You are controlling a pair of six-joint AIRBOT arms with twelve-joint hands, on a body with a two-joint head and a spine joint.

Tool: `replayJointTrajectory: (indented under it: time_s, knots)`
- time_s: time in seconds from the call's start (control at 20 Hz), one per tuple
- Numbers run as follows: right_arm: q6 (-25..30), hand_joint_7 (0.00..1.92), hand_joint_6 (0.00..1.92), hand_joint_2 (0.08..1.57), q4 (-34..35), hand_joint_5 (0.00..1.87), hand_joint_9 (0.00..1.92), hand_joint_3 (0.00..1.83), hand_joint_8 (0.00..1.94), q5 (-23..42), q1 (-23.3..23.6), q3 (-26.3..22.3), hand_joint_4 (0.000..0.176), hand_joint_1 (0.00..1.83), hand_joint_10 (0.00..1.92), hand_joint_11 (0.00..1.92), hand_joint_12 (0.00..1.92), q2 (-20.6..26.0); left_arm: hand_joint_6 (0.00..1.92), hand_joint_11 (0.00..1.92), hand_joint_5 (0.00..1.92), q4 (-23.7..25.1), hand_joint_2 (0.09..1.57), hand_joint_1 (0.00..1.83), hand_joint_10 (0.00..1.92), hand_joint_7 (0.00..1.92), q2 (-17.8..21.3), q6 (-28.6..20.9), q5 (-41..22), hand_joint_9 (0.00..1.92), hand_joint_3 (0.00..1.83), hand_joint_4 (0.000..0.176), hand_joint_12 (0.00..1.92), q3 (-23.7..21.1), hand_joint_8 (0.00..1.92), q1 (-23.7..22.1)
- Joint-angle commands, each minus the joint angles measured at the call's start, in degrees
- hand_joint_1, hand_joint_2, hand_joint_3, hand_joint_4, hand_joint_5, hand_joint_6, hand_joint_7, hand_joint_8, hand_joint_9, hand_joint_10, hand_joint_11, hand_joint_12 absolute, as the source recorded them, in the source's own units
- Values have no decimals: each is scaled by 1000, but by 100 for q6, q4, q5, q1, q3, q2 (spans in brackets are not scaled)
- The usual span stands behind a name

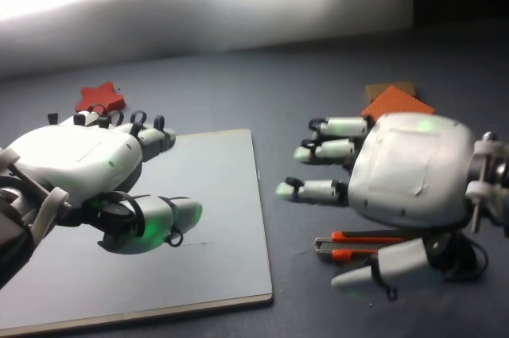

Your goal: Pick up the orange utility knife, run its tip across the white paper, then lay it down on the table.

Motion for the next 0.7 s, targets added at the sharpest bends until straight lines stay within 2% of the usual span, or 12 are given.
replayJointTrajectory:
  time_s: [0.0,0.05,0.1,0.15,0.2,0.25,0.3,0.35,0.4,0.5,0.55,0.65]
  knots:
    - [10,700,187,1137,6,605,604,0,183,682,98,-58,0,157,335,0,1535,88,66,0,402,329,1278,227,67,416,13,-18,-369,384,0,0,1136,-41,34,-52]
    - [25,708,556,1151,7,592,540,0,458,701,155,-128,0,176,882,91,1744,192,76,0,469,328,1273,248,99,498,16,-19,-391,454,0,0,1275,-85,47,-63]
    - [42,808,890,1182,7,731,624,6,847,702,219,-218,0,176,1280,346,1855,292,93,36,571,326,1271,291,401,642,18,-25,-432,475,1,0,1506,-129,104,-76]
    - [71,892,1106,1219,7,817,728,10,1197,702,285,-321,0,152,1598,508,1908,403,172,139,683,325,1276,332,1041,623,16,-50,-479,442,2,0,1736,-178,604,-99]
    - [75,978,1213,1244,7,880,834,12,1387,698,339,-415,0,132,1794,637,1918,498,332,205,696,325,1288,324,1410,567,15,-50,-478,425,2,0,1866,-207,1082,-127]
    - [74,1088,1389,1291,7,932,983,20,1573,693,390,-525,0,92,1896,819,1920,607,790,311,665,325,1309,333,1627,630,14,-58,-473,508,4,0,1910,-239,1382,-170]
    - [81,1170,1594,1352,7,1010,1118,31,1674,705,443,-635,0,24,1916,1023,1921,710,1107,416,742,325,1318,355,1804,748,14,-58,-473,623,4,0,1919,-271,1562,-210]
    - [122,1221,1723,1389,8,1077,1202,32,1738,765,486,-739,0,44,1920,1136,1921,804,1262,487,788,322,1324,357,1890,809,13,-58,-473,688,4,0,1921,-318,1647,-242]
    - [131,1294,1795,1442,8,1193,1315,19,1826,780,515,-803,0,62,1921,1272,1921,867,1547,581,842,320,1351,323,1915,883,10,-58,-477,785,11,0,1921,-342,1758,-264]
    - [203,1381,1906,1487,8,1276,1431,11,1895,726,616,-976,156,131,1921,1394,1921,1046,1860,750,919,317,1391,275,1921,1012,-31,-48,-511,965,17,0,1921,-396,1896,-361]
    - [220,1371,1918,1517,26,1260,1435,21,1932,566,727,-1078,172,162,1921,1387,1921,1165,1909,850,1013,317,1408,355,1921,1104,-42,6,-510,1080,17,0,1921,-434,1916,-406]
    - [222,1374,1921,1554,193,1260,1449,30,1941,543,787,-1234,176,240,1921,1423,1921,1368,1921,938,1097,317,1423,517,1921,1174,-46,19,-513,1174,15,0,1921,-518,1921,-447]
